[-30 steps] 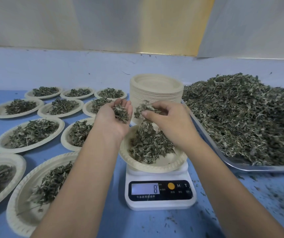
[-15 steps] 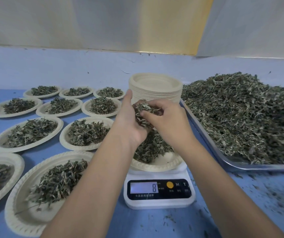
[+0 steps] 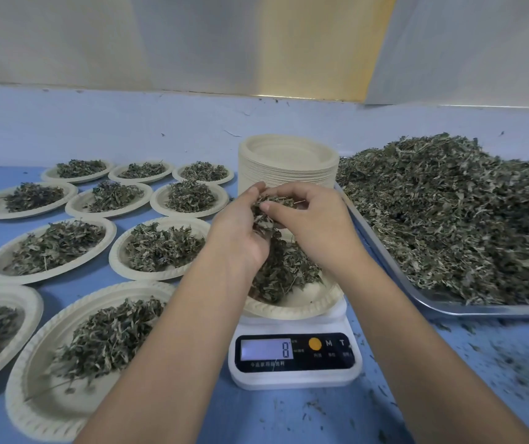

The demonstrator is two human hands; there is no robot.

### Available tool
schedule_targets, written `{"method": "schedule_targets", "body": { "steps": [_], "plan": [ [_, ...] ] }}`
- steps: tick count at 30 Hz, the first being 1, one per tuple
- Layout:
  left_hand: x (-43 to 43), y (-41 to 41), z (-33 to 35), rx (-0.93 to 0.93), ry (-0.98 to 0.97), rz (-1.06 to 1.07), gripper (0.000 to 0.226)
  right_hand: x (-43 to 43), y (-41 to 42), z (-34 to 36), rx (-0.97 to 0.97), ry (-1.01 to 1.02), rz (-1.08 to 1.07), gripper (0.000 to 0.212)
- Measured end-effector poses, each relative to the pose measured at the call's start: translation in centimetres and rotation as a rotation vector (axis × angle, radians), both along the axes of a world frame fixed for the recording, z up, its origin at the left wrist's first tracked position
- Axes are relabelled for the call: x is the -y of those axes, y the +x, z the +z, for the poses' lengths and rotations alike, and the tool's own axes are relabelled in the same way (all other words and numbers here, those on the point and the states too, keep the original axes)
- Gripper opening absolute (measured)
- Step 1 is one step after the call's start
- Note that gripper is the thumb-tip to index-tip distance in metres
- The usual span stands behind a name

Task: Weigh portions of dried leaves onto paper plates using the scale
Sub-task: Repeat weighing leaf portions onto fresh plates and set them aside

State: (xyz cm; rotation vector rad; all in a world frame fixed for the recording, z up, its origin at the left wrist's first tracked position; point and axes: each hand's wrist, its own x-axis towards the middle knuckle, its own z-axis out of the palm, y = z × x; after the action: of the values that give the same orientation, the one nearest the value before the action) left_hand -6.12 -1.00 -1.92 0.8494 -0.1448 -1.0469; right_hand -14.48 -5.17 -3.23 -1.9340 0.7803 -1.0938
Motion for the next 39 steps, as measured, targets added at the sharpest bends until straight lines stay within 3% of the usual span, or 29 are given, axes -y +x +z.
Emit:
{"method": "schedule_targets", "body": {
  "steps": [4,11,27,39],
  "plan": [
    [-0.2,0.7,0.3,-0.110,-0.076,0.034,0.019,0.3,-0.2,0.1,0.081,0.153,0.051,0.010],
    [-0.4,2.9,0.1,-0.147,-0.144,0.101,0.024,1.0,-1.2,0.7,0.167,0.313,0.184,0.013],
    [-0.1,3.3,-0.3,-0.164,-0.155,0.080,0.029,0.8,-1.6,0.9,0.006,0.268,0.246,0.009],
    [-0.5,-0.3,0.6,-0.091,-0.057,-0.075,0.021,0.6,-0.7,1.0,0.358,0.358,0.156,0.010]
  ]
}}
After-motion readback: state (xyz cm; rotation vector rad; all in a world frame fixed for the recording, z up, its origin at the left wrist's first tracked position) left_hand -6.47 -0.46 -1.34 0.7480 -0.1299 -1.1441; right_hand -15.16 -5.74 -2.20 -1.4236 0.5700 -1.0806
